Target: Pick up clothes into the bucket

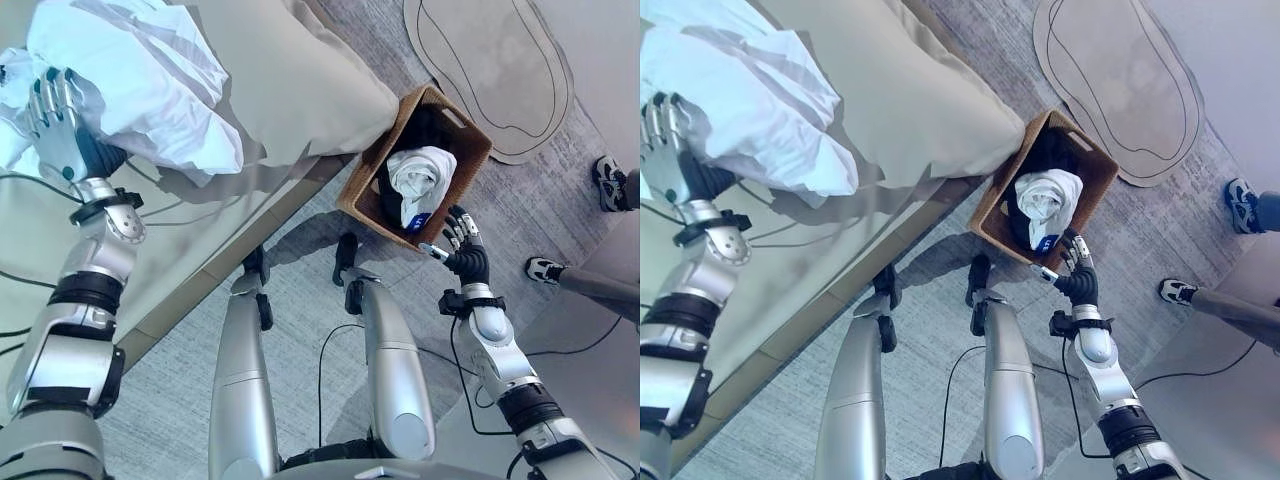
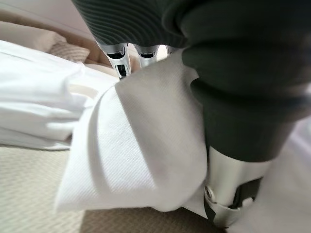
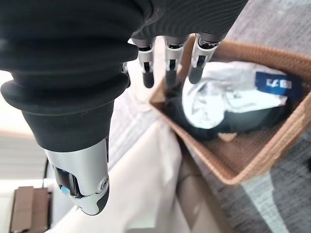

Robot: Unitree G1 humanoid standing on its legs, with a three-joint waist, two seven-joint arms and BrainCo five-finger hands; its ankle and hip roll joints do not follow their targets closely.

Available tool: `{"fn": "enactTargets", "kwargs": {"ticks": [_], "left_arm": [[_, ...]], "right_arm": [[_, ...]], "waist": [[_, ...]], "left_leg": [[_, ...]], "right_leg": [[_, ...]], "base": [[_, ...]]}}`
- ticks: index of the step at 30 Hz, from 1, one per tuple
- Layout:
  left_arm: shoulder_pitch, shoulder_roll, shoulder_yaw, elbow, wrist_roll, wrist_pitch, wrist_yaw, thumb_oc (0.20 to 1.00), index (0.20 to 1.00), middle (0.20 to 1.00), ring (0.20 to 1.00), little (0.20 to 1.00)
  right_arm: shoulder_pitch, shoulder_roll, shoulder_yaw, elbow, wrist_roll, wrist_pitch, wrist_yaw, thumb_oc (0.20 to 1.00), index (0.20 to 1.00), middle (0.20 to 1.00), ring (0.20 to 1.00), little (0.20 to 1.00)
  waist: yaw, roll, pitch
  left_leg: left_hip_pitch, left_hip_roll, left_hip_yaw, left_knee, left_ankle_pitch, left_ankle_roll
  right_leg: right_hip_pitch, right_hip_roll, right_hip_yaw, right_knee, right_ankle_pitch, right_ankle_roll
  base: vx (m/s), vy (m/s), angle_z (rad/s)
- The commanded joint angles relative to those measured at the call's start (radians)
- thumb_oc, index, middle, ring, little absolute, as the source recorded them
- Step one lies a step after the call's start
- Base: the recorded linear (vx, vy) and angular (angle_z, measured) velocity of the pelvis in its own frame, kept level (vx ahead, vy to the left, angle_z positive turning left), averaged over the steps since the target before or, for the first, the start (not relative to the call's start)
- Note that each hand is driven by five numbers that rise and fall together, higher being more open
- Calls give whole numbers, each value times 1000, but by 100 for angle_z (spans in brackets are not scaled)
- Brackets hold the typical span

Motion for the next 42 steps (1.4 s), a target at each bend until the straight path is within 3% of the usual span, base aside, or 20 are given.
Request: {"fn": "enactTargets", "kwargs": {"ticks": [1,6,8,11,12,13,14,16,29,34,35,42], "left_arm": [[-16,52,-10,23,-3,-11,-11,1000,1000,1000,1000,1000],[-71,72,-53,50,-18,-13,-92,1000,1000,1000,1000,1000],[-124,72,-111,120,-31,9,-191,1000,1000,1000,1000,1000],[-184,68,-141,163,-26,26,-219,1000,1000,1000,1000,1000],[-217,72,-161,193,-35,31,-259,944,944,944,944,944],[-219,72,-162,194,-36,31,-259,944,944,944,944,944],[-223,79,-168,183,-40,18,-289,451,451,451,451,451],[-207,87,-164,163,-36,4,-307,200,200,200,200,200],[-62,52,-90,114,-46,-32,-338,200,200,200,200,200],[97,-28,6,34,-114,-78,-352,200,200,200,200,200],[198,-63,42,-68,-116,-99,-356,200,200,200,200,200],[446,-188,101,-330,-140,-182,-425,200,200,200,200,200]], "right_arm": [[46,-44,-20,-82,1,-58,-4,1000,1000,1000,1000,1000],[45,-55,-34,-92,-4,-55,4,1000,1000,1000,1000,1000],[38,-61,-37,-93,-5,-46,12,1000,1000,1000,1000,1000],[34,-63,-38,-89,-7,-35,26,1000,1000,1000,1000,1000],[33,-62,-39,-90,-1,-30,35,1000,1000,1000,1000,1000],[33,-62,-40,-89,-1,-30,36,1000,1000,1000,1000,1000],[36,-58,-49,-89,4,-27,39,1000,1000,1000,1000,1000],[41,-52,-60,-82,6,-26,47,1000,1000,1000,1000,1000],[48,-36,-57,-31,-8,-11,68,1000,1000,1000,1000,1000],[43,-27,-64,18,-33,8,52,1000,1000,1000,1000,1000],[39,-30,-79,34,-62,17,37,1000,1000,1000,1000,1000],[41,-33,-124,54,-117,39,28,1000,1000,1000,1000,1000]], "waist": [[-2,5,-75],[-11,10,-82],[-21,15,-84],[-25,13,-85],[-31,12,-88],[-31,12,-88],[-32,13,-89],[-30,17,-91],[-13,32,-117],[9,41,-129],[21,42,-130],[75,61,-165]], "left_leg": [[-23,39,-13,124,-132,-15],[-59,37,-12,140,-133,-12],[-73,38,-9,144,-133,-11],[-81,40,-5,147,-133,-10],[-89,41,-2,151,-132,-9],[-90,41,-2,151,-132,-9],[-94,42,-1,152,-132,-9],[-96,40,0,152,-132,-9],[-30,38,6,136,-136,-10],[84,35,15,104,-146,-6],[137,22,21,71,-113,5],[361,7,2,-57,-104,2]], "right_leg": [[-4,-55,75,-124,149,104],[-41,-56,83,-109,150,105],[-56,-54,86,-107,154,106],[-68,-54,89,-104,158,108],[-76,-51,93,-103,161,109],[-76,-51,94,-103,161,109],[-81,-54,94,-101,163,110],[-87,-57,95,-99,164,111],[-30,-57,91,-109,155,110],[76,-59,81,-130,149,110],[132,-70,71,-166,180,101],[374,-83,32,-276,180,103]], "base": [[0,0,0],[0,0,0],[-11,21,1],[-5,10,0],[-6,13,-4],[-6,22,-6],[0,9,-4],[0,0,0],[3,1,0],[43,10,-3],[4,9,-5],[108,-34,3]]}}
